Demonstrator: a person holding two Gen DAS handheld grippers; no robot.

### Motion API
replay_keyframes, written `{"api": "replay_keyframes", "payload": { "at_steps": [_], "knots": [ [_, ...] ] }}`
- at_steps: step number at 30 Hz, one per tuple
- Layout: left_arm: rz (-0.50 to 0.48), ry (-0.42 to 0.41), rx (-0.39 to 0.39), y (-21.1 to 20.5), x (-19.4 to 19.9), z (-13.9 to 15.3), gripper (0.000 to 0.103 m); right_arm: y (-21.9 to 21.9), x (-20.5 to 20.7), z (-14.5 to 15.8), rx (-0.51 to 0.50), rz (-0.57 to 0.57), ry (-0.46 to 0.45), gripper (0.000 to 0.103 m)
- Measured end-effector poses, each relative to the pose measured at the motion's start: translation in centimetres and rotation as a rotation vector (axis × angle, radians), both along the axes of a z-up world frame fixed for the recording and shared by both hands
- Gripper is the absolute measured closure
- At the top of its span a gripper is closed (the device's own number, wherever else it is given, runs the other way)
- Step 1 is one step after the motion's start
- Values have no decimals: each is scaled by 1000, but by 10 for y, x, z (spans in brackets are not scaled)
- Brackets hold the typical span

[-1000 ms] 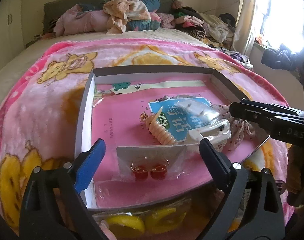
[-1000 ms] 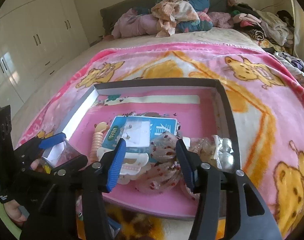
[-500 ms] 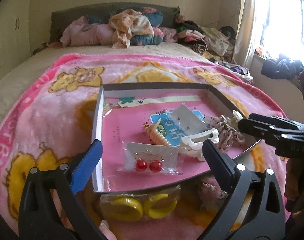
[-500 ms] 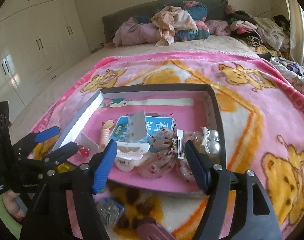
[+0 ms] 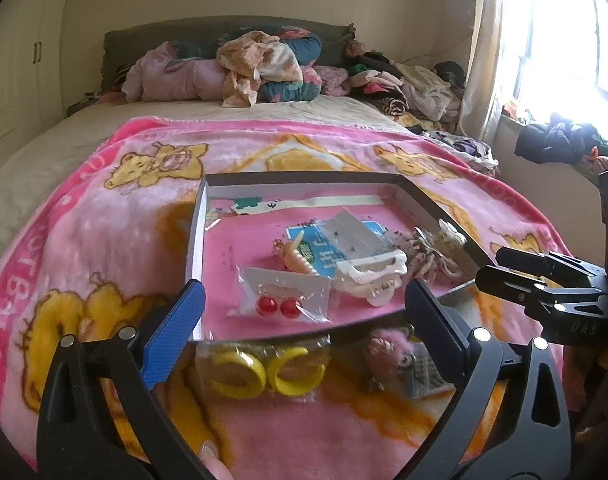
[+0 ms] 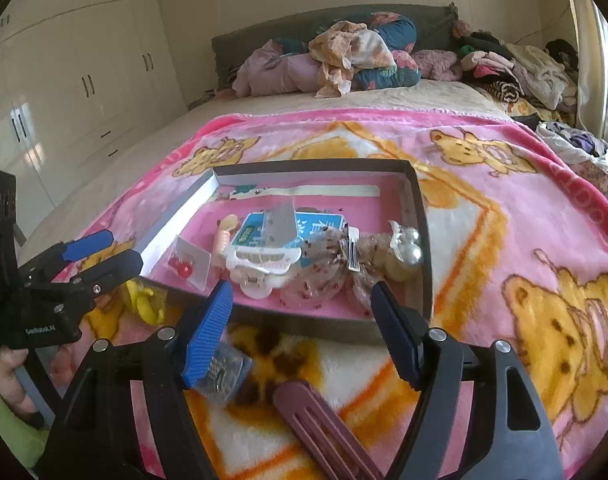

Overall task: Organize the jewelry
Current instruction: 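Withdraw both open tools from the box back over the remaining jewelry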

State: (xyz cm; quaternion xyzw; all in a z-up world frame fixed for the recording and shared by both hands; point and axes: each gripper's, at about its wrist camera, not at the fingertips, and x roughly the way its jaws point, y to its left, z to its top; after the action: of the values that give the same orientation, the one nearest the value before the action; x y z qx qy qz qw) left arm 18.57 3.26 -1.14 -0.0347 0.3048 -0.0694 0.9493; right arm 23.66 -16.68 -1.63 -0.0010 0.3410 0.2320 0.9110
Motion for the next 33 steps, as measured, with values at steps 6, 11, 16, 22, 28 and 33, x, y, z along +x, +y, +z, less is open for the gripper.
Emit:
{"api": "replay_keyframes", "payload": {
  "at_steps": [6, 11, 16, 22, 28, 33],
  "knots": [
    [-16, -15, 29, -7, -12, 0, 12, -4, -18, 0, -6, 7, -12, 34],
    [-21, -21, 35, -9, -20, 0, 12, -9, -31, -2, -7, 10, -16, 34],
    [-20, -33, 37, -9, -28, 1, 12, -14, -41, -3, -12, 8, -22, 34],
    [-38, -31, 39, -14, -37, -2, 12, -19, -52, -7, -18, 11, -17, 34],
    [-89, -15, 36, -26, -46, -9, 12, -20, -62, -12, -27, 24, -9, 34],
    [-129, 5, 44, -37, -51, -16, 12, -19, -70, -16, -40, 35, -6, 34]
  ]
}}
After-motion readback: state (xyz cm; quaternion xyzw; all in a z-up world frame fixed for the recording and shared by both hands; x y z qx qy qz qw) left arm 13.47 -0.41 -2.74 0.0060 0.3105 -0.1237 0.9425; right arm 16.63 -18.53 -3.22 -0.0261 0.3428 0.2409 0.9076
